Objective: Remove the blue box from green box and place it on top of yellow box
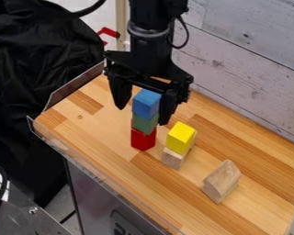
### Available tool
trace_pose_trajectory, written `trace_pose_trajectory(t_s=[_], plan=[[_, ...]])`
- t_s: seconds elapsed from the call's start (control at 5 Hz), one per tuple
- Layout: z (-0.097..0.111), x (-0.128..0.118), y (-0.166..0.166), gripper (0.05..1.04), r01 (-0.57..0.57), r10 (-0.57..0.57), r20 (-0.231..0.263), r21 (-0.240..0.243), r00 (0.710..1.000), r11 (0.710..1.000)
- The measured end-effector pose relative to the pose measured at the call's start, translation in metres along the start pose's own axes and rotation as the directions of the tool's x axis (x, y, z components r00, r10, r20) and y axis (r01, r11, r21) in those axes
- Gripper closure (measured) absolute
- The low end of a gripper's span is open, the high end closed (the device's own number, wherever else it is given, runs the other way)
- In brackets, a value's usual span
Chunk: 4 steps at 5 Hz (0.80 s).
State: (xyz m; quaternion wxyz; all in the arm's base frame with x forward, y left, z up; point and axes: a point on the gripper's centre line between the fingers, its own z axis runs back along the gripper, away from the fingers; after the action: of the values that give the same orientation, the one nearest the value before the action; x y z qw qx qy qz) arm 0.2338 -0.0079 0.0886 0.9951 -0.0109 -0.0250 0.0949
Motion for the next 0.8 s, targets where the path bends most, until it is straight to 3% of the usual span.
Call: trace_pose_trajectory(t_s=[0.4, 0.8], plan=[[-0.011, 0.004, 0.007, 0.084, 0.02, -0.018, -0.056, 0.026, 0.998, 0.999], [-0.005, 0.015, 0.017, 0.084, 0.04, -0.038, -0.032, 0.057, 0.999, 0.998]])
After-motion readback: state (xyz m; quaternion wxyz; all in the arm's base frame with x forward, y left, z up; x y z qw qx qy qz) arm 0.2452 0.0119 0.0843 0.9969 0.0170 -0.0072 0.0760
